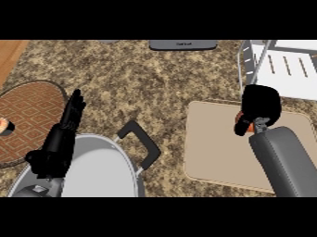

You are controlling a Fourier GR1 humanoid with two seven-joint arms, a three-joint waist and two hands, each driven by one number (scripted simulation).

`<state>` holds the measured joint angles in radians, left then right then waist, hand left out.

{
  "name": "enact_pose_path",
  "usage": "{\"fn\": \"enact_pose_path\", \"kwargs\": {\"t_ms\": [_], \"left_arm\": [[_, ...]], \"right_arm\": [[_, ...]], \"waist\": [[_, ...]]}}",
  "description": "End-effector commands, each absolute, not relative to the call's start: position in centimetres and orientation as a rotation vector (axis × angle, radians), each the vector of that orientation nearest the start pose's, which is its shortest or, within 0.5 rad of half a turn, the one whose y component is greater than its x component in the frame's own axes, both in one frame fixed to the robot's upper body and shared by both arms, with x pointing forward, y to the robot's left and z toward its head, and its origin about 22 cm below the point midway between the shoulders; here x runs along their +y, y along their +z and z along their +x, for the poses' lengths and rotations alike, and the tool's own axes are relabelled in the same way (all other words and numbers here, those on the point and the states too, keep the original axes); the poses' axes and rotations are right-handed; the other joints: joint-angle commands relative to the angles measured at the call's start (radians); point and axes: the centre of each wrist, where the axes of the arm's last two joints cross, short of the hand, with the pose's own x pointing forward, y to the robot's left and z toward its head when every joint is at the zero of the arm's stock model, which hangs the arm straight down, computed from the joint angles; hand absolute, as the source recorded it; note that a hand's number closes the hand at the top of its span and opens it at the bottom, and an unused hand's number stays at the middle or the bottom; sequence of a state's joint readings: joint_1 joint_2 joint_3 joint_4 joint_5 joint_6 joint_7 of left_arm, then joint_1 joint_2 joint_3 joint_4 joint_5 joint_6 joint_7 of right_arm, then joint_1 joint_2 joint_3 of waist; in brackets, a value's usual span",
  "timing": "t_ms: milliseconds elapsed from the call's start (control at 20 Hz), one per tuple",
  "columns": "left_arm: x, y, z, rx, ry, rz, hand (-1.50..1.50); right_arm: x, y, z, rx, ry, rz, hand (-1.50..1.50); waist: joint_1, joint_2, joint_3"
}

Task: Pick the squash from the tray and place it in the tiered basket

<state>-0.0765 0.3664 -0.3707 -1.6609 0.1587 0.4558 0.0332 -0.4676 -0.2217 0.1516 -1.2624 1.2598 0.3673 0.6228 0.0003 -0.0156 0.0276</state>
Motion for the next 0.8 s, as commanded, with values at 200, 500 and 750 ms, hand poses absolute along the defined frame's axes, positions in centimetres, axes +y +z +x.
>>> {"fn": "enact_pose_path", "kwargs": {"t_ms": [200, 500, 750], "left_arm": [[21.3, 2.9, 25.1, -1.657, -0.092, 0.217, 0.0], [21.6, 2.6, 25.5, -1.649, -0.103, 0.22, 0.0], [21.6, 2.9, 25.6, -1.661, -0.095, 0.211, 0.0]], "right_arm": [[-20.2, 16.5, 33.8, -0.86, 0.944, -1.434, 1.5], [-19.9, 24.3, 31.8, -0.945, 0.84, -1.43, 1.5], [-21.4, 29.4, 31.2, -0.944, 0.762, -1.426, 1.5]], "waist": [[-0.027, 0.008, -0.029], [-0.027, 0.01, -0.029], [-0.016, 0.011, -0.029]]}}
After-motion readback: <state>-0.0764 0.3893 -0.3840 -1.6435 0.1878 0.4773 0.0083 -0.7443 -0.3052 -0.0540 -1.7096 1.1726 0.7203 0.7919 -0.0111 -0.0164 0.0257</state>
